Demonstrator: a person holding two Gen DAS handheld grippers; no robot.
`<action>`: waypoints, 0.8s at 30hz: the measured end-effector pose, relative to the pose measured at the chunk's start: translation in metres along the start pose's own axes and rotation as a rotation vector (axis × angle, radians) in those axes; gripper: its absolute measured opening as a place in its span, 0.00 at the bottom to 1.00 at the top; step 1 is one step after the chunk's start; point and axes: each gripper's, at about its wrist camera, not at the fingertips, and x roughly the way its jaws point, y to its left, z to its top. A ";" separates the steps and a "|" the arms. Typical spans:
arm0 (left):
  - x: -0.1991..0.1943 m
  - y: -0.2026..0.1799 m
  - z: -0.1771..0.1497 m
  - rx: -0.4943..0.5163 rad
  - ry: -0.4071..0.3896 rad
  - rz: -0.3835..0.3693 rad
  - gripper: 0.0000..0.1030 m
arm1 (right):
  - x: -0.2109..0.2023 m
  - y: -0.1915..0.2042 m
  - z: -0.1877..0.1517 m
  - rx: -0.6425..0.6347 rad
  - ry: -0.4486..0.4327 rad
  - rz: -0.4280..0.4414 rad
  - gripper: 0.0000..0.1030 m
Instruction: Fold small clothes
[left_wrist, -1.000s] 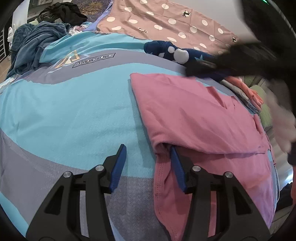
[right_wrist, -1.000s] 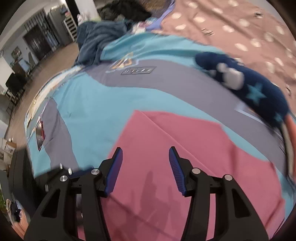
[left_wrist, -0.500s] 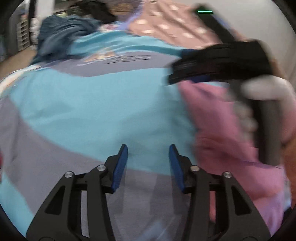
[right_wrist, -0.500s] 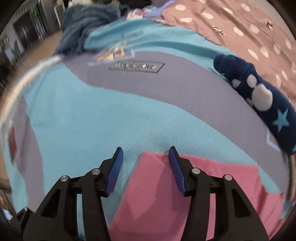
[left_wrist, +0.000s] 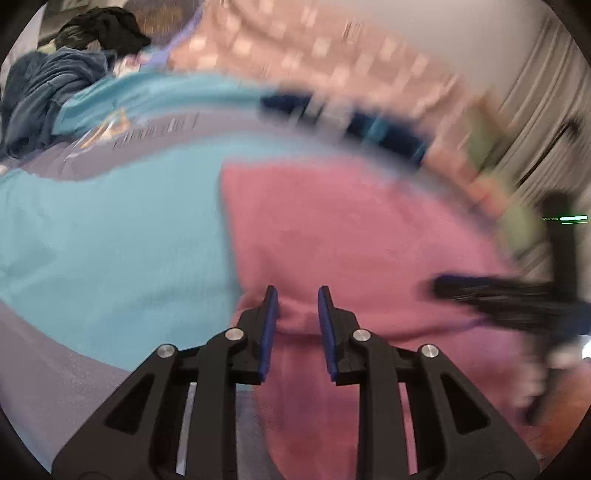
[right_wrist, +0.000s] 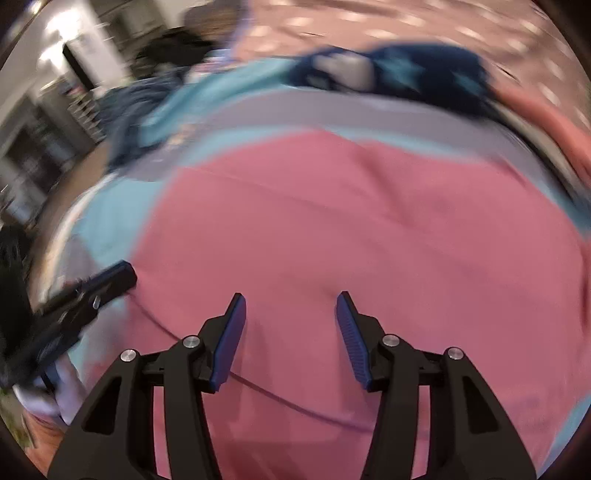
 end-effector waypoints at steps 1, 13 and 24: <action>0.003 -0.007 -0.003 0.028 -0.031 0.026 0.20 | -0.009 -0.008 -0.009 0.006 -0.023 0.007 0.37; -0.052 -0.070 0.005 0.148 -0.122 0.086 0.43 | -0.145 -0.171 -0.112 0.162 -0.261 -0.564 0.43; -0.021 -0.138 -0.006 0.169 -0.006 0.018 0.48 | -0.127 -0.228 -0.162 -0.084 -0.171 -0.828 0.56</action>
